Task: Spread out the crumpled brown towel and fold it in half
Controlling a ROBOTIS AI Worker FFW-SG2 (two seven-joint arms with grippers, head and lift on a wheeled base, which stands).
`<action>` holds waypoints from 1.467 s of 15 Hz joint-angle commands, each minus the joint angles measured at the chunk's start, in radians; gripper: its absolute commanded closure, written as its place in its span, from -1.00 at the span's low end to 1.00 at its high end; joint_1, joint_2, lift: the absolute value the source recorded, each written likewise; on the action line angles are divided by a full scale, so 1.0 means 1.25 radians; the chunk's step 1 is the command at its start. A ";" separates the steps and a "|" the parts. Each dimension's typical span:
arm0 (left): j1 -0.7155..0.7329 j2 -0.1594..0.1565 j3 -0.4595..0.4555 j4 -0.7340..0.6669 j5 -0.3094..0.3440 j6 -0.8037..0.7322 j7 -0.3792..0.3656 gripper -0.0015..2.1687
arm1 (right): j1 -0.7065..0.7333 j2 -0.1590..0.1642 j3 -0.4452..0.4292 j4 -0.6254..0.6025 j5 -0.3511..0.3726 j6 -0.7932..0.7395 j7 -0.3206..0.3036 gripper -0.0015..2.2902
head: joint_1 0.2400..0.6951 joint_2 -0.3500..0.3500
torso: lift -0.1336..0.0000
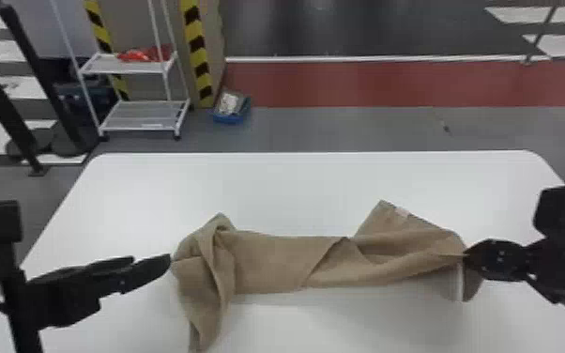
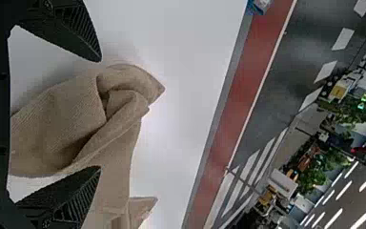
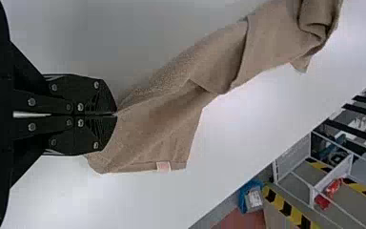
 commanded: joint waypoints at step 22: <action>0.012 0.000 -0.323 0.038 -0.216 -0.121 0.280 0.74 | 0.030 0.011 -0.021 0.000 0.034 -0.012 0.003 0.28 | 1.00 -0.29 | -0.87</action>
